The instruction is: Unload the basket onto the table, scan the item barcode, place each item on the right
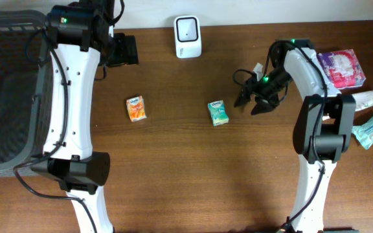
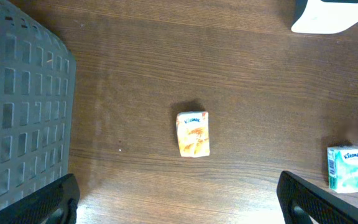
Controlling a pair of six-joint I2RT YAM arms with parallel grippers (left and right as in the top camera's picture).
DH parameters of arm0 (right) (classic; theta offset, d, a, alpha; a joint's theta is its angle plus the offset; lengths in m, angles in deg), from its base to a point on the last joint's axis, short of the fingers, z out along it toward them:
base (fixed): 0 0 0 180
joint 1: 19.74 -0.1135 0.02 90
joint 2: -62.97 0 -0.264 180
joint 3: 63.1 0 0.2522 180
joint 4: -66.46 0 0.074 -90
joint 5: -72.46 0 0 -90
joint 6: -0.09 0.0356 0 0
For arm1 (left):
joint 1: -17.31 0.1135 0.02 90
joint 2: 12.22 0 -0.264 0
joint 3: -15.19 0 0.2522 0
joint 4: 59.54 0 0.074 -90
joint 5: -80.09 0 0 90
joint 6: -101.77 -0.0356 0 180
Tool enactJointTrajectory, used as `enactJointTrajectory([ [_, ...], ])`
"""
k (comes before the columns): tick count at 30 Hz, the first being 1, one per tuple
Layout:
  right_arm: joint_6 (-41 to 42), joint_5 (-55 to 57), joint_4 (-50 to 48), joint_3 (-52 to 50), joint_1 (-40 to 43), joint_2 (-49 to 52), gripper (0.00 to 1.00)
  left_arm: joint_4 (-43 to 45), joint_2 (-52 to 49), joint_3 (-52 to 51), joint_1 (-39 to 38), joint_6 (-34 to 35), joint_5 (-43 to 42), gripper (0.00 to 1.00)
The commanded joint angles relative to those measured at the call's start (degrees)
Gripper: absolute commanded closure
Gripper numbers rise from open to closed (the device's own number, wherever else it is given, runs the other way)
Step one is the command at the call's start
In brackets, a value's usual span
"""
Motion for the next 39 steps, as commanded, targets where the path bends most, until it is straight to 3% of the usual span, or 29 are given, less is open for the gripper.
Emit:
enactJointTrajectory([
  [1, -4.4, 1.6, -1.2, 0.9, -3.5, 0.0, 0.35, 0.1, 0.5, 0.6, 0.1, 0.3, 0.0, 0.01],
  [3, -4.6, 4.0, -4.2, 0.9, -6.3, 0.0, 0.43, 0.1, 0.4, 0.6, 0.1, 0.3, 0.0, 0.01],
  [8, -4.0, 11.2, -8.9, -0.5, -11.9, 0.1, 0.43, 0.1, 0.5, 0.6, 0.1, 0.3, 0.0, 0.01],
  [13, -3.9, 13.4, -11.6, -3.4, -12.3, 0.1, 0.46, 0.1, 0.5, 0.6, 0.1, 0.3, 0.0, 0.01],
  [16, -3.9, 6.2, -16.2, -7.4, -12.4, 0.2, 0.64, 0.1, 0.5, 0.6, 0.1, 0.3, 0.0, 0.01],
  [17, -3.9, 4.6, -16.5, -7.9, -12.4, 0.2, 0.84, 0.1, 0.5, 0.6, 0.1, 0.3, 0.0, 0.01],
  [18, -3.9, 2.4, -16.1, -7.9, -12.4, 0.2, 0.96, 0.1, 0.5, 0.6, 0.1, 0.3, 0.0, 0.01],
  [20, -4.0, -4.2, -14.8, -7.3, -12.0, 0.0, 0.96, 0.1, 0.4, 0.6, 0.1, 0.3, 0.0, 0.01],
  [24, -14.3, -32.4, -9.7, -2.6, -6.8, -0.7, 0.96, 0.1, 0.5, 0.6, 0.1, 0.3, 0.0, 0.01],
  [29, -22.4, -49.7, -9.2, -1.5, -0.8, -0.7, 0.96, 0.1, 0.5, 0.6, 0.1, 0.3, 0.0, 0.01],
  [34, -25.2, -57.5, -9.7, 4.5, -0.6, -1.0, 0.96, 0.1, 0.5, 0.6, 0.1, 0.3, 0.0, 0.01],
  [39, -26.4, -57.5, -14.3, 13.0, -3.1, -1.3, 0.96, 0.1, 0.5, 0.6, 0.1, 0.3, 0.0, 0.01],
])
